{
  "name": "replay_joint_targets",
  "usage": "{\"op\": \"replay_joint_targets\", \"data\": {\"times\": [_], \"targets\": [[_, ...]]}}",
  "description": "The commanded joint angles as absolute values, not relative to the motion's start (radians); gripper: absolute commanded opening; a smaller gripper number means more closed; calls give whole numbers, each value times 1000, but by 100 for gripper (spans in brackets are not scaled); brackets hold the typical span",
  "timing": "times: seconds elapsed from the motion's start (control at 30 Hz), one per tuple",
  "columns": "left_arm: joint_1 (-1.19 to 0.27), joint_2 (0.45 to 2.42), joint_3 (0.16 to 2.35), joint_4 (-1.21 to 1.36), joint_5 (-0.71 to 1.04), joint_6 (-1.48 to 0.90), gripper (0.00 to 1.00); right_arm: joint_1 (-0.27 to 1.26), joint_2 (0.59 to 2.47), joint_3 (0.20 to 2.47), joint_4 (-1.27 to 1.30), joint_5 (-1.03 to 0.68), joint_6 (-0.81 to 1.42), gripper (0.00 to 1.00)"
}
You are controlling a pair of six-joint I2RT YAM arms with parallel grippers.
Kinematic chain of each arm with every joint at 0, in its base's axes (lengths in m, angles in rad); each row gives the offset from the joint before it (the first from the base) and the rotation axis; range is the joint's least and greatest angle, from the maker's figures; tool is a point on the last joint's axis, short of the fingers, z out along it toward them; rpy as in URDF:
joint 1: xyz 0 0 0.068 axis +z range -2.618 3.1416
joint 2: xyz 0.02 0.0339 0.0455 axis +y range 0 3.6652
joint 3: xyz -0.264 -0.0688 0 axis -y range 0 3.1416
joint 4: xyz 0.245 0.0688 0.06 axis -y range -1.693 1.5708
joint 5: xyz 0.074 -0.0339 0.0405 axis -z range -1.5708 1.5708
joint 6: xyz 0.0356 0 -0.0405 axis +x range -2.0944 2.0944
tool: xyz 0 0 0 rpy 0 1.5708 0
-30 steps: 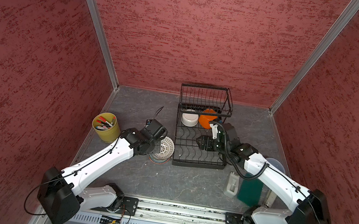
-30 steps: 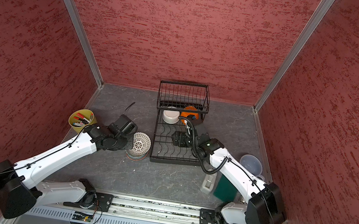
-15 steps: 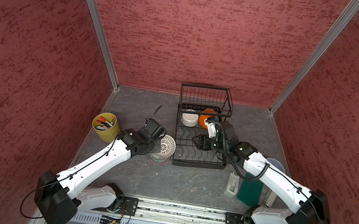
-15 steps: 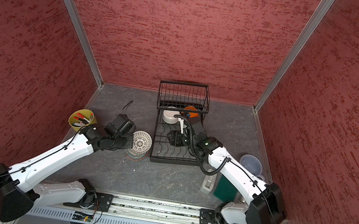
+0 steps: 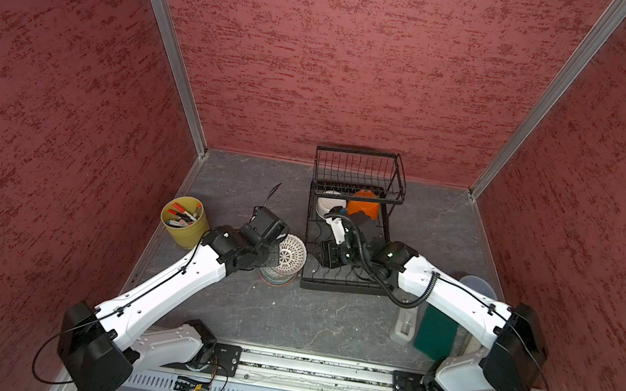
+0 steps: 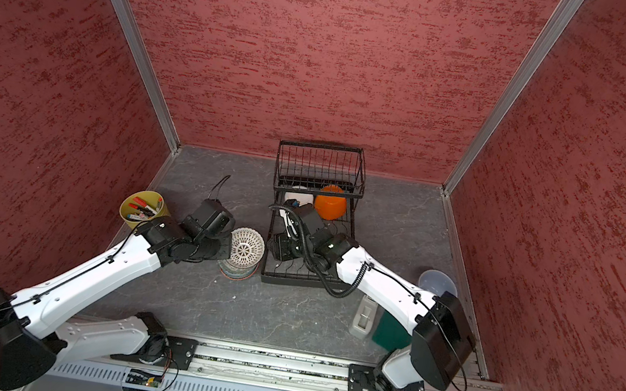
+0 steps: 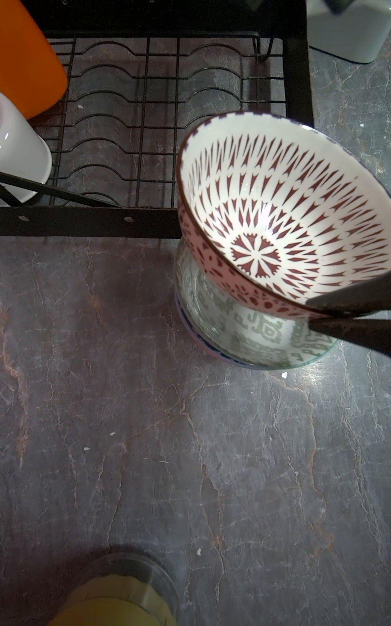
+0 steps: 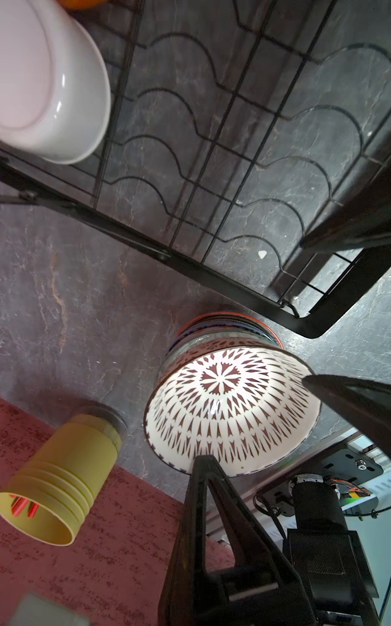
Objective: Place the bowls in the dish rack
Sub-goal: 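Lift the top patterned bowl with the left gripper while right gripper moves toward it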
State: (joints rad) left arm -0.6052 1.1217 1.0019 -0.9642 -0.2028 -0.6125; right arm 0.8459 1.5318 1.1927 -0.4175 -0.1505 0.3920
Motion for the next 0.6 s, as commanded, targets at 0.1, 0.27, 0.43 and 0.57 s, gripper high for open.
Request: {"op": "replay_joint_targets", "data": {"times": [0.1,0.27,0.43,0.57], "targets": [[-603,1094,993,-918,-204,-607,0,881,1584,1254,-432,-122,390,56],[-603,1093,991,-914,-204,-608,0,893,1620,1273,-437,-110,391,52],[-603,1086,988,-909,-204,-609,0,897,1656,1290,-427,-112,391,47],[-603,1083,983,-909,-207,-612,0,902,1683,1302,-414,-112,397,42]]}}
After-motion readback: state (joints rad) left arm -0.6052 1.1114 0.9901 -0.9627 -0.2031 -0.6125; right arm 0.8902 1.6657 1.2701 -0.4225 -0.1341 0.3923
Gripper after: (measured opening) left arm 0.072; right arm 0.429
